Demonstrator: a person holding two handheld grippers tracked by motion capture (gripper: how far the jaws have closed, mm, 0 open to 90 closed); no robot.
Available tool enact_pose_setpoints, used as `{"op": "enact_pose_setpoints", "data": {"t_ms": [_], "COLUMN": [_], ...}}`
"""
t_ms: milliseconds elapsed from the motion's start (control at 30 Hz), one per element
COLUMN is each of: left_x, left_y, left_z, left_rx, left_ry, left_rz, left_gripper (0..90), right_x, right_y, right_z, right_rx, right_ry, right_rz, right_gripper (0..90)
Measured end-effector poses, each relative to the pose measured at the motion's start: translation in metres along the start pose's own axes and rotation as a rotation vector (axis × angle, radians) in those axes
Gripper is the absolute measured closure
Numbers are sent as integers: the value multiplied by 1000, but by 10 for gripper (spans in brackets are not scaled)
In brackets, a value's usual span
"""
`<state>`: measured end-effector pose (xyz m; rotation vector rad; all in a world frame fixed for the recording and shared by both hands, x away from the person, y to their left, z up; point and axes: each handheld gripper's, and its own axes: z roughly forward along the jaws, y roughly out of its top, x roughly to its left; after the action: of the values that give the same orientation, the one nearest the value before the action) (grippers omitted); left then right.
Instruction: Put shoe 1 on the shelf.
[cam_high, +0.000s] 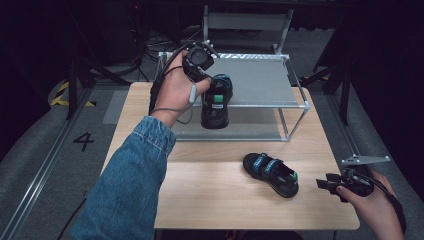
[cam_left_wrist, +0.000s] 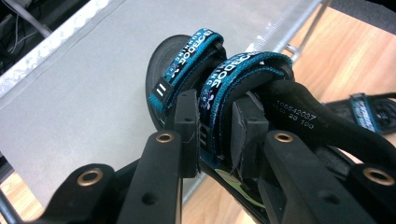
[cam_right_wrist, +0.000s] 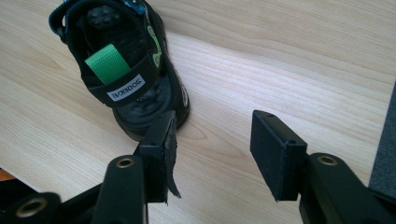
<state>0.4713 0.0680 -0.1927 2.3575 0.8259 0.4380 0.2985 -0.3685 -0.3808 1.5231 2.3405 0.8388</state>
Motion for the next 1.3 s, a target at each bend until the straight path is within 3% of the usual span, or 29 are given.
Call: {"op": "enact_pose_setpoints", "data": {"t_ms": [167,767,1000,1100,1300], "left_x": [12,22,23,25,22], "left_y": [2,18,16,14,9], "left_z": [12,39,46,43,24], "left_rx": [8,51,53,8,-56], "left_ry": [-29,6,4,3,9], "left_rz": [-27,-7,-44,-69,-56], "left_gripper": [754,747,719,630,474], "right_x": [-2,-10,-10,-10,-9], "right_y": [-5,-22,-23,-22,-21], "right_z": [-3,-13,-12,-12,-11], "right_rx": [-4,-10,-8,-9,-10], "right_ry": [-6,-32,-29,-26,-26], "right_rz": [16,53,49,52,46], "right_gripper": [512,510,507,504,496]}}
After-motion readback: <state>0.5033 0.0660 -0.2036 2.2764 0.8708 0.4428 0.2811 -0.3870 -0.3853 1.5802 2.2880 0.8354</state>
